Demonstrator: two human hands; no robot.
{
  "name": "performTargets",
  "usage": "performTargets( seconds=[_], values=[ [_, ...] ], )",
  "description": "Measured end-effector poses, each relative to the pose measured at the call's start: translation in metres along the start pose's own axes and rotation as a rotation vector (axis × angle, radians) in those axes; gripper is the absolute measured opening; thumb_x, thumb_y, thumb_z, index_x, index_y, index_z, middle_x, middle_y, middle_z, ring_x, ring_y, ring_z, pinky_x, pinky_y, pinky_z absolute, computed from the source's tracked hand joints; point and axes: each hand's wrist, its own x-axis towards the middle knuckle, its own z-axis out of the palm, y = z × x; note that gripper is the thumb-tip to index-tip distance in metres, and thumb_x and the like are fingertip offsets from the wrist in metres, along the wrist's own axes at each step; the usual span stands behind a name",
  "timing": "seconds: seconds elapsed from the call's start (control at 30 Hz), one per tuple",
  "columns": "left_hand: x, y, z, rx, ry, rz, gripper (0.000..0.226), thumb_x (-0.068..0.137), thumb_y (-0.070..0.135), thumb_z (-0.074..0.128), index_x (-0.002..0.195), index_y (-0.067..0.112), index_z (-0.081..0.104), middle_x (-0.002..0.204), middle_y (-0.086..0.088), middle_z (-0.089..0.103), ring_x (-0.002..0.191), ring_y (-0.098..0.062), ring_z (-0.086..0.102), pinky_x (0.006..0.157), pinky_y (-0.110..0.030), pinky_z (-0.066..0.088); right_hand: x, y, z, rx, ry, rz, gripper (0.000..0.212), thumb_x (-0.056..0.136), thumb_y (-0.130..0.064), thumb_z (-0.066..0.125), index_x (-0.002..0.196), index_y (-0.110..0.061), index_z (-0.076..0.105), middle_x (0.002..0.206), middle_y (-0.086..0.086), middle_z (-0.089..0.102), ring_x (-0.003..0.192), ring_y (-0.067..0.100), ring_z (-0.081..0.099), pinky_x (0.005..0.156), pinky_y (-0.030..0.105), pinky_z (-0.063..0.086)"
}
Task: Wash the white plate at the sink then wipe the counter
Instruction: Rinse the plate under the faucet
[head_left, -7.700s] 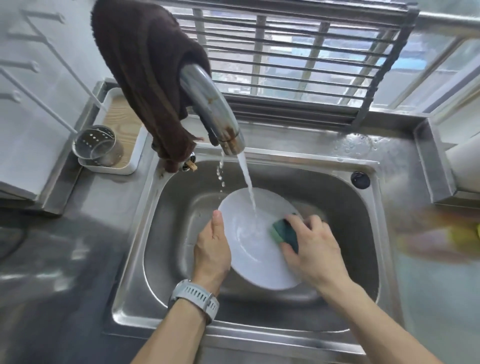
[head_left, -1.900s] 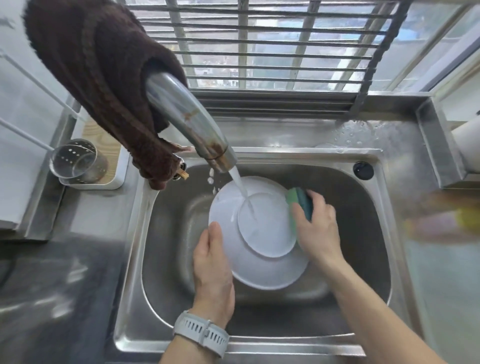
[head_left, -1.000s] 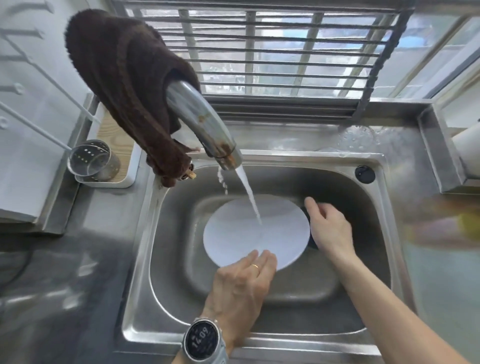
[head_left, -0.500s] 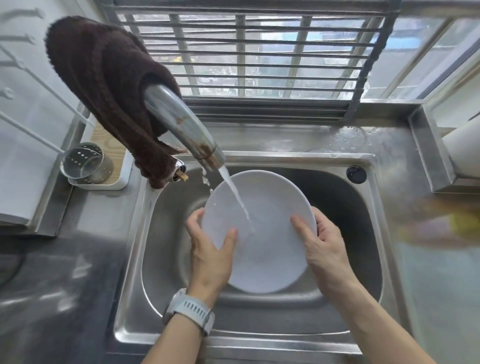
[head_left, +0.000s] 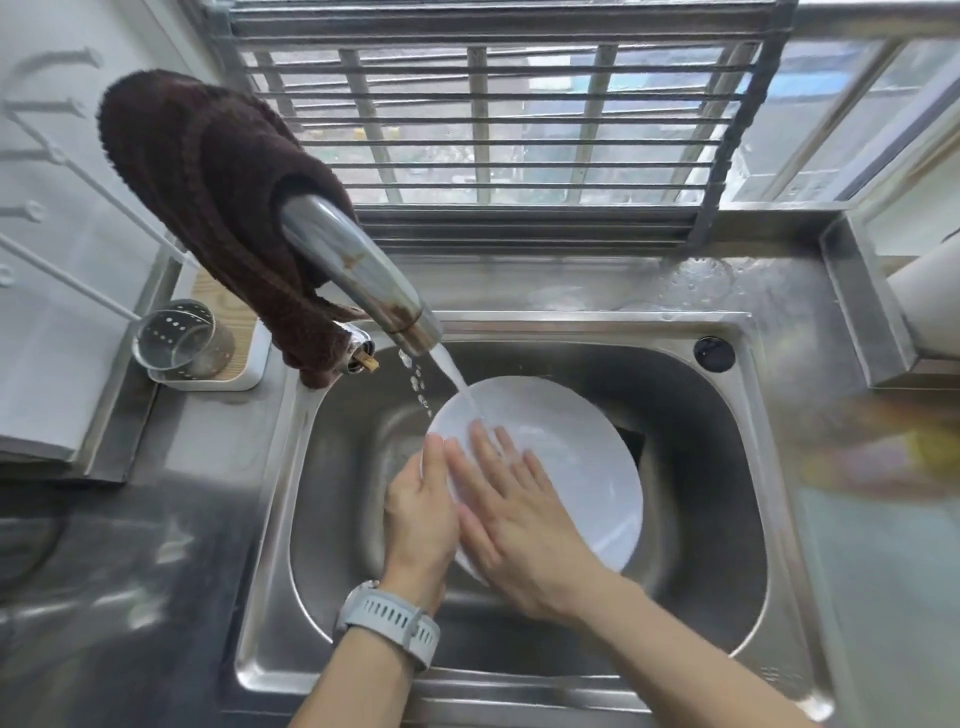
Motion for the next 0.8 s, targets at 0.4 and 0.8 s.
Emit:
performTargets(
  seconds=[0.4,0.8],
  values=[
    [0.006,-0.007,0.008,-0.134,0.003,-0.079,0.044,0.103,0.055,0.040,0.122,0.028,0.068,0.111,0.027,0.067,0.087,0.023,0.060,0.075,-0.003,0.044,0.032,0.032,-0.009,-0.104,0.070,-0.034,0.061,0.105,-0.050,0.014,0.159,-0.033,-0.008,0.165,-0.007,-0.018,0.154,0.013,-0.017,0.124,0.034,-0.010],
    [0.010,-0.007,0.009,-0.121,-0.026,-0.088,0.055,0.102,0.059,0.039,0.140,0.025,0.060,0.136,0.013,0.062,0.119,-0.003,0.058,0.098,-0.020,0.043,0.043,0.040,-0.012,-0.136,0.135,0.099,0.061,0.105,-0.050,0.015,0.157,-0.035,-0.012,0.165,-0.001,-0.022,0.154,0.019,-0.018,0.125,0.042,-0.005]
  ],
)
